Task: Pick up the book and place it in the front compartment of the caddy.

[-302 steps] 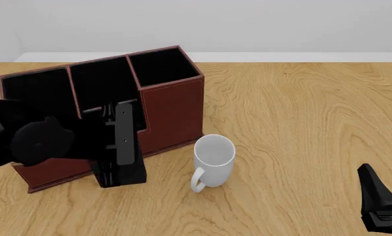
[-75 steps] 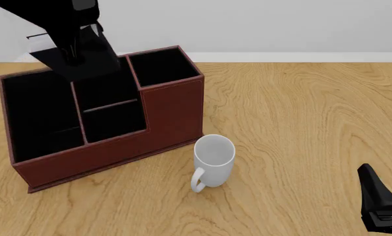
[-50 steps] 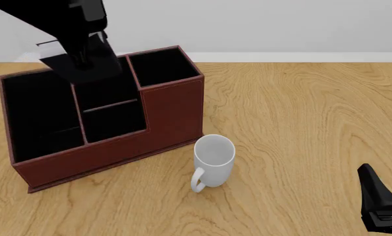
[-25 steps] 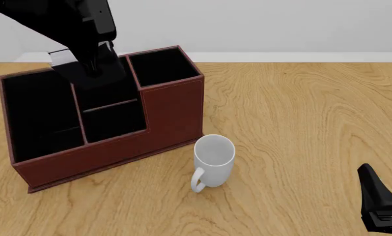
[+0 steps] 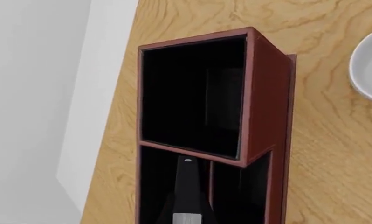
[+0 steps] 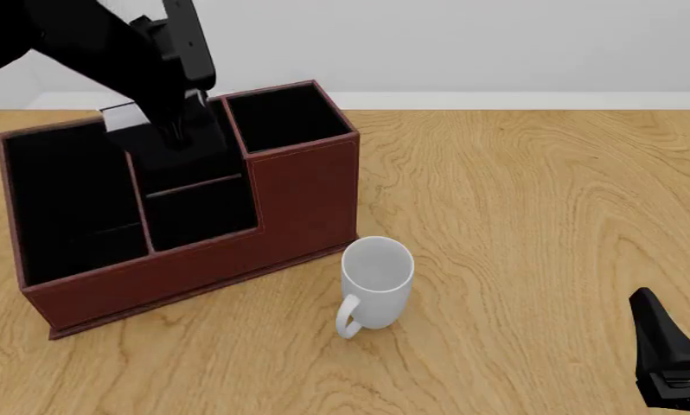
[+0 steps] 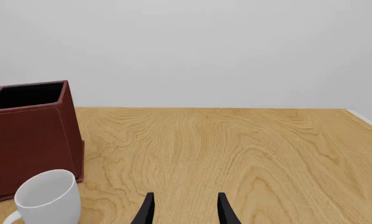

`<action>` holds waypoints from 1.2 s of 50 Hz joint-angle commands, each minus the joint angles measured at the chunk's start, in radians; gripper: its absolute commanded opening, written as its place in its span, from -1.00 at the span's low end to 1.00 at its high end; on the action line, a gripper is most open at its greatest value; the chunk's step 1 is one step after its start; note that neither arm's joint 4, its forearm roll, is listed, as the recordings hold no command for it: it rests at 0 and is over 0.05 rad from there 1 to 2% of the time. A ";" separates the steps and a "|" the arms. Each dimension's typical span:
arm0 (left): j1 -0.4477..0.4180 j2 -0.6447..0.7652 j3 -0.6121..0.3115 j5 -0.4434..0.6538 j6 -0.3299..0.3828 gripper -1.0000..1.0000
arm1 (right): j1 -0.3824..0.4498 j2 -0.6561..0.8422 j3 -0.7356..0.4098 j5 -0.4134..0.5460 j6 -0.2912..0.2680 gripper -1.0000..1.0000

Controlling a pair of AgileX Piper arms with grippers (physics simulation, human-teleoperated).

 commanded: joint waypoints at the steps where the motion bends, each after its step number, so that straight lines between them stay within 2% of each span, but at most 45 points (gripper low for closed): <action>1: 0.006 0.004 0.031 -0.048 0.013 -1.00 | 0.000 0.000 0.000 0.000 0.000 1.00; 26: 0.011 0.028 0.097 -0.120 0.006 -1.00 | 0.000 0.000 0.000 0.000 0.000 1.00; 44: 0.027 0.089 0.053 -0.144 0.005 -1.00 | 0.000 0.000 0.000 0.000 0.000 1.00; 60: 0.030 0.144 0.052 -0.183 0.006 -1.00 | 0.000 0.000 0.000 0.000 0.000 1.00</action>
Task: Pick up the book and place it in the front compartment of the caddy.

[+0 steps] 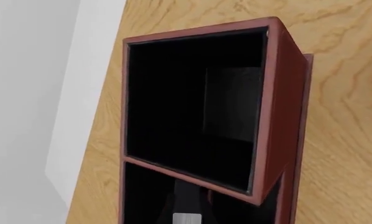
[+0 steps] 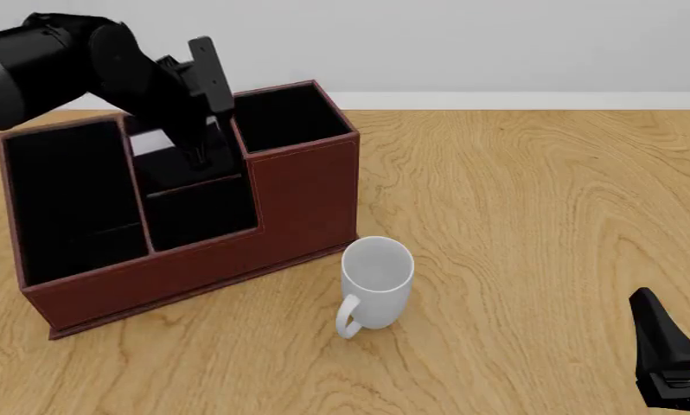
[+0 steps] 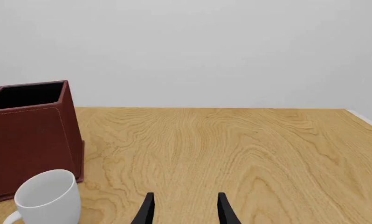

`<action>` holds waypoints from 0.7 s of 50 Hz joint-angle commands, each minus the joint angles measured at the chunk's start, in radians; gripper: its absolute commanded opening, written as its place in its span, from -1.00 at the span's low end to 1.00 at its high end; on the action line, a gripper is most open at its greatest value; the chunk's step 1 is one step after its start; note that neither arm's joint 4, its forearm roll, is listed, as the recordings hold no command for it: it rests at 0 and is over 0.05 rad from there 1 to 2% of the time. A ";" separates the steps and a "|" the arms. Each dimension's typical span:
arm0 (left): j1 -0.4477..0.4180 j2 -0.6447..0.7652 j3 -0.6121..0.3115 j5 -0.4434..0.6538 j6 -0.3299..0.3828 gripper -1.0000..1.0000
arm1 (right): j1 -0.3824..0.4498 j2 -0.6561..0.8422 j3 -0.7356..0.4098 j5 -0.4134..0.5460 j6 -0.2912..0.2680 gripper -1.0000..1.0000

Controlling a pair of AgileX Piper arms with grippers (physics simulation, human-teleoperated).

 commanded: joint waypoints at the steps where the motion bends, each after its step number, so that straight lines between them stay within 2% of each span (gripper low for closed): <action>1: 0.011 0.037 -0.018 -0.033 0.024 -1.00 | 0.000 0.000 0.000 0.000 0.000 1.00; 22: 0.016 0.066 -0.026 -0.036 0.021 -1.00 | 0.000 0.000 0.000 0.000 0.000 1.00; 35: 0.027 0.090 0.001 -0.066 0.024 -1.00 | 0.000 0.000 0.000 0.000 0.000 1.00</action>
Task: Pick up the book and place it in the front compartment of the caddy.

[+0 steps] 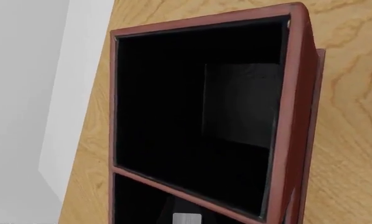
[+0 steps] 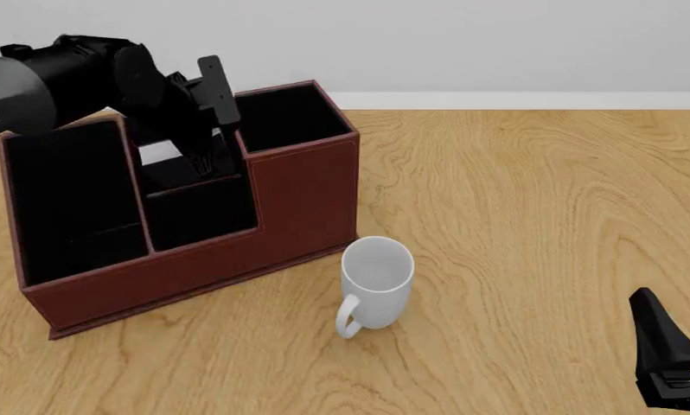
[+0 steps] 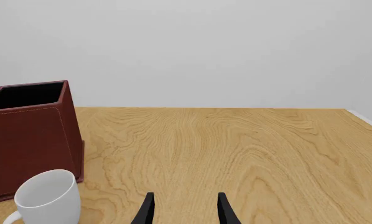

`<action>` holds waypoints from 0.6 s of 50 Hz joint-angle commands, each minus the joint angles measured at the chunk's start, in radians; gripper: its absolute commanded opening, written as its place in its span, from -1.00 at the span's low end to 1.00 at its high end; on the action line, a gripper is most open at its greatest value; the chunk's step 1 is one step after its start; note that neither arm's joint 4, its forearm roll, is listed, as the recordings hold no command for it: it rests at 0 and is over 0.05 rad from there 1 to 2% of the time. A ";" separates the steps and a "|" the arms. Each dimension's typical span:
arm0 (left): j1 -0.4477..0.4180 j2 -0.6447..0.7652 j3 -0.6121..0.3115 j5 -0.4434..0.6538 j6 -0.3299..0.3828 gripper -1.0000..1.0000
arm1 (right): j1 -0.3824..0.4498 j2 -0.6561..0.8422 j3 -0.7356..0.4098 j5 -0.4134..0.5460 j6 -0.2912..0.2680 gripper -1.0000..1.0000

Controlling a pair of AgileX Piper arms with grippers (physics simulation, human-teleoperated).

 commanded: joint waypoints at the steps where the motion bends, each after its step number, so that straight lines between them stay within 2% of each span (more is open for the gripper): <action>1: 0.009 0.013 0.005 -0.024 0.017 -1.00 | 0.000 0.000 0.000 0.000 0.000 1.00; 10: 0.028 0.026 0.020 -0.047 0.033 -1.00 | 0.000 0.000 0.000 0.000 0.000 1.00; 16: 0.071 0.043 0.036 -0.103 0.080 -1.00 | 0.000 0.000 0.000 0.000 0.000 1.00; 17: 0.065 0.039 0.045 -0.096 0.080 1.00 | 0.000 0.000 0.000 0.000 0.000 1.00; 30: 0.079 0.001 0.043 -0.124 0.109 1.00 | 0.000 0.000 0.000 0.000 0.000 1.00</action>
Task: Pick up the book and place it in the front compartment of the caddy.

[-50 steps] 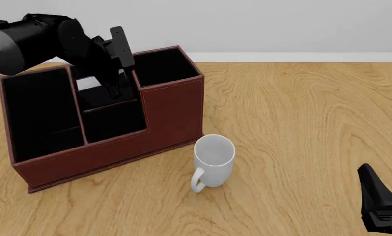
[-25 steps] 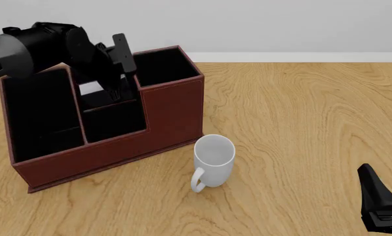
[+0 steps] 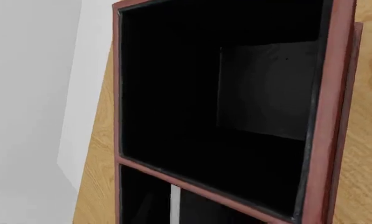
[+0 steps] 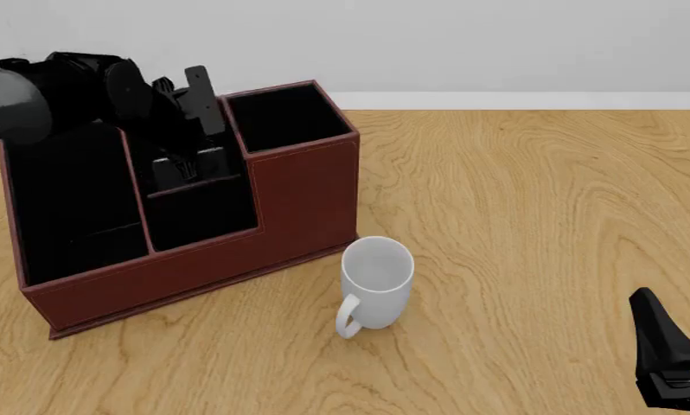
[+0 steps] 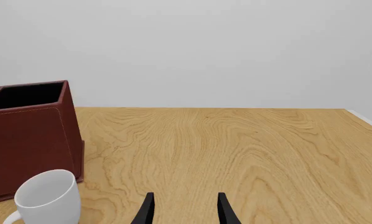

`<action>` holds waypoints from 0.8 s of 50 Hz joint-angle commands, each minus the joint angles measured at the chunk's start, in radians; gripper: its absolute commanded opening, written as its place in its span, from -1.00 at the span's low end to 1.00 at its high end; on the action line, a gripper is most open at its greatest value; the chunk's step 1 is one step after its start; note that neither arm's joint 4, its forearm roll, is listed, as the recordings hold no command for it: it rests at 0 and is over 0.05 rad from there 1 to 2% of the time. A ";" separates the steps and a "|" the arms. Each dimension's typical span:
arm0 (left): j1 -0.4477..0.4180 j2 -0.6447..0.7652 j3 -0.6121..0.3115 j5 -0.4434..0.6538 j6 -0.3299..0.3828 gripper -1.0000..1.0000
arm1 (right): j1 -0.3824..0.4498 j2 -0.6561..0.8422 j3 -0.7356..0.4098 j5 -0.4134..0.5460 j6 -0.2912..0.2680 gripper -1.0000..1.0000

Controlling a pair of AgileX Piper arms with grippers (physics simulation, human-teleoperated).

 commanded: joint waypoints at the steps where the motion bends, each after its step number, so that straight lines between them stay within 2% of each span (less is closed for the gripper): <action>1: 0.017 -0.022 0.001 -0.024 0.030 1.00 | 0.000 0.000 0.000 0.000 0.000 1.00; 9: 0.012 -0.056 0.006 -0.009 0.037 1.00 | 0.000 0.000 0.000 0.000 0.000 1.00; 21: -0.016 -0.199 0.035 0.071 0.035 1.00 | 0.000 0.000 0.000 0.000 0.000 1.00; 28: -0.027 -0.343 0.086 0.139 0.058 1.00 | 0.000 0.000 0.000 0.000 0.000 1.00; 31: -0.040 -0.399 0.098 0.178 0.050 1.00 | 0.000 0.000 0.000 0.000 0.000 1.00; 32: -0.061 -0.425 0.092 0.212 0.027 1.00 | 0.000 0.000 0.000 0.000 0.000 1.00; 40: -0.052 -0.569 0.117 0.300 0.068 1.00 | 0.000 0.000 0.000 0.000 0.000 1.00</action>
